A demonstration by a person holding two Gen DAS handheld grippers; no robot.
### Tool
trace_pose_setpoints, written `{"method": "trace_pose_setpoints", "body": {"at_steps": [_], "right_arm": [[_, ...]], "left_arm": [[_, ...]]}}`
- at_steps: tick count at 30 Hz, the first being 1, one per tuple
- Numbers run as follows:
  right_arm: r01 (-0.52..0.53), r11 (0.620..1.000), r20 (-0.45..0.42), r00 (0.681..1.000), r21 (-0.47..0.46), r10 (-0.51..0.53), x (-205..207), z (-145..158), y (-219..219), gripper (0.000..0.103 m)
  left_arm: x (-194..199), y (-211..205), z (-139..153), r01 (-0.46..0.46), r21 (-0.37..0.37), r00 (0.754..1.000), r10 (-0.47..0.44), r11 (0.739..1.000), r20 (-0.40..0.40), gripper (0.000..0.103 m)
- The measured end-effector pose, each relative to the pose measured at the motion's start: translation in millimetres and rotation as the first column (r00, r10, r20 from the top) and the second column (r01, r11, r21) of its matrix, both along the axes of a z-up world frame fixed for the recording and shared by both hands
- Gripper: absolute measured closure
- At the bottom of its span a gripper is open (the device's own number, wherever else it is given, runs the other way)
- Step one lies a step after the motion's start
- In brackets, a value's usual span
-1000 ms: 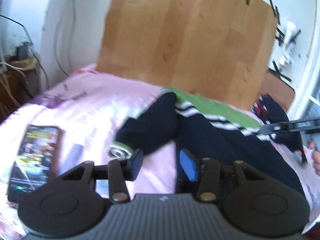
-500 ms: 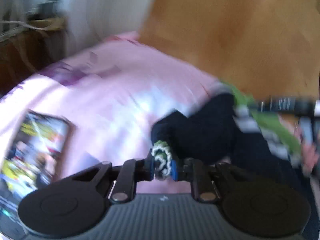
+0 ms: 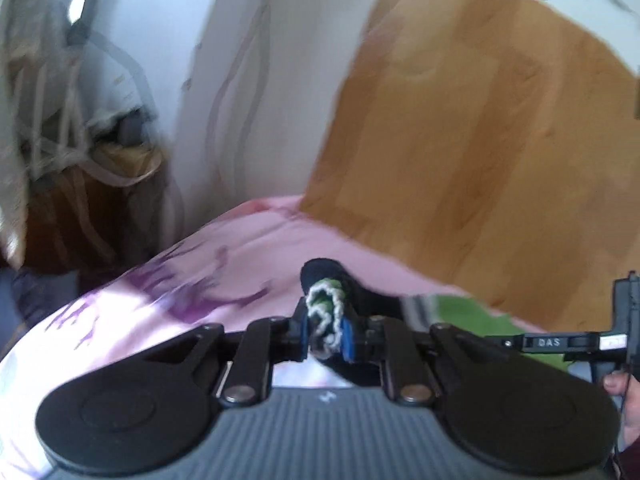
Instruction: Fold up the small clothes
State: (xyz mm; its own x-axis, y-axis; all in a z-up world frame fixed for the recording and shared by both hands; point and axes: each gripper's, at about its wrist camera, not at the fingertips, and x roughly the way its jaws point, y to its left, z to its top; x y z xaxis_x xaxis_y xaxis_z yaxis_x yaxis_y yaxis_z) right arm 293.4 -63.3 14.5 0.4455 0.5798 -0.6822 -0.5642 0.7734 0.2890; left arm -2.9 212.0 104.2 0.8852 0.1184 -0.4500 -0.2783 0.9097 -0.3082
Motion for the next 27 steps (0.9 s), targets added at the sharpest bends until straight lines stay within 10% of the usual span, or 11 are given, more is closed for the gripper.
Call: {"method": "trace_pose_setpoints", "body": {"at_steps": [9, 18, 27], "right_arm": [[0.034, 0.942, -0.134, 0.991, 0.333, 0.012, -19.6, 54.5, -56.1, 0.032], [0.09, 0.957, -0.275, 0.961, 0.276, -0.011, -30.3, 5.7, -87.8, 0.029], [0.022, 0.968, -0.314, 0.947, 0.249, 0.059, -66.5, -29.4, -103.4, 0.029]], "left_arm": [[20.5, -120.8, 21.6, 0.288, 0.156, 0.95, -0.302, 0.945, 0.075, 0.088], [36.5, -208.8, -51.8, 0.609, 0.097, 0.789, -0.588, 0.787, -0.178, 0.054], [22.9, -120.9, -55.5, 0.381, 0.025, 0.915, -0.373, 0.924, -0.157, 0.037]]}}
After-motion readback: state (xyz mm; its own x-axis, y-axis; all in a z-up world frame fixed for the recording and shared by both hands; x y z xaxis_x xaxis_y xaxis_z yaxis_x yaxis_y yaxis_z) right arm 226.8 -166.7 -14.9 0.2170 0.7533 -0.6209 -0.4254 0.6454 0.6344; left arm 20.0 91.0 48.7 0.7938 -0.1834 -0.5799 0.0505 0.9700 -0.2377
